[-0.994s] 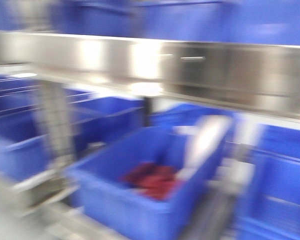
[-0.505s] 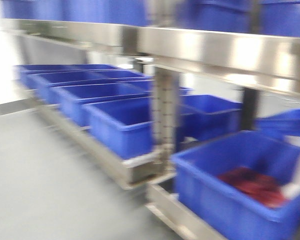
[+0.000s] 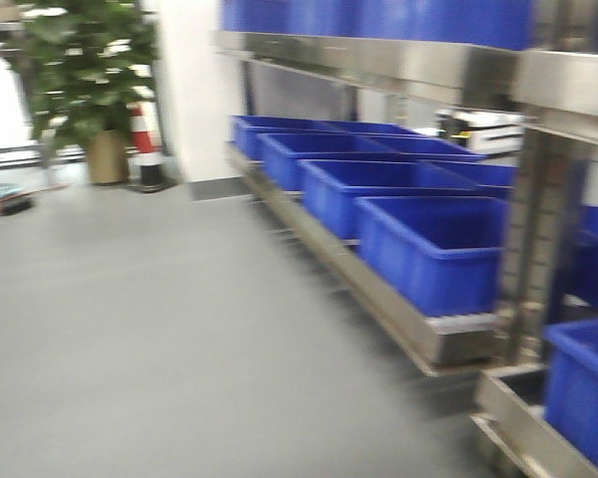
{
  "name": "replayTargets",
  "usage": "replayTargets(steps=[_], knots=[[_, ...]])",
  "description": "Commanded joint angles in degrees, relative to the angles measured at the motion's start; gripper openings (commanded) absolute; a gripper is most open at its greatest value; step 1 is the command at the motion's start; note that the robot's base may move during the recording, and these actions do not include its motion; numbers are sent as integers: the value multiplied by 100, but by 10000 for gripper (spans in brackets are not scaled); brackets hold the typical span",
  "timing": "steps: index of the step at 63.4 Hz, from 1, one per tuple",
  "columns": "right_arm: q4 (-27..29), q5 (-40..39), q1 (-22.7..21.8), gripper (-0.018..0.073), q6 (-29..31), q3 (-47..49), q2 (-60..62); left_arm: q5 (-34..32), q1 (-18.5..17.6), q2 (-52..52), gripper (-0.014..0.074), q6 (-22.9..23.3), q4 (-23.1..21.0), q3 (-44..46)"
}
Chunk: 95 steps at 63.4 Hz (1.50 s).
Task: Stack silver trays without gaps
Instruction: 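Hold the tray in both grippers while the base backs away, then carry the tray in both grippers while driving to the other shelf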
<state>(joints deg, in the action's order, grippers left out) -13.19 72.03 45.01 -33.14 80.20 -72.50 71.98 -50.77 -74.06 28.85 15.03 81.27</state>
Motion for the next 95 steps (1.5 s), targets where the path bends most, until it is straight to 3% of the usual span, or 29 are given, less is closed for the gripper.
replayTargets(steps=[1,95], knots=[[-116,-570,39,55,199,256,176,228,-121,131,-48,-327,-76,111],[-116,-564,39,55,199,256,176,228,-121,120,-48,-327,-76,111]])
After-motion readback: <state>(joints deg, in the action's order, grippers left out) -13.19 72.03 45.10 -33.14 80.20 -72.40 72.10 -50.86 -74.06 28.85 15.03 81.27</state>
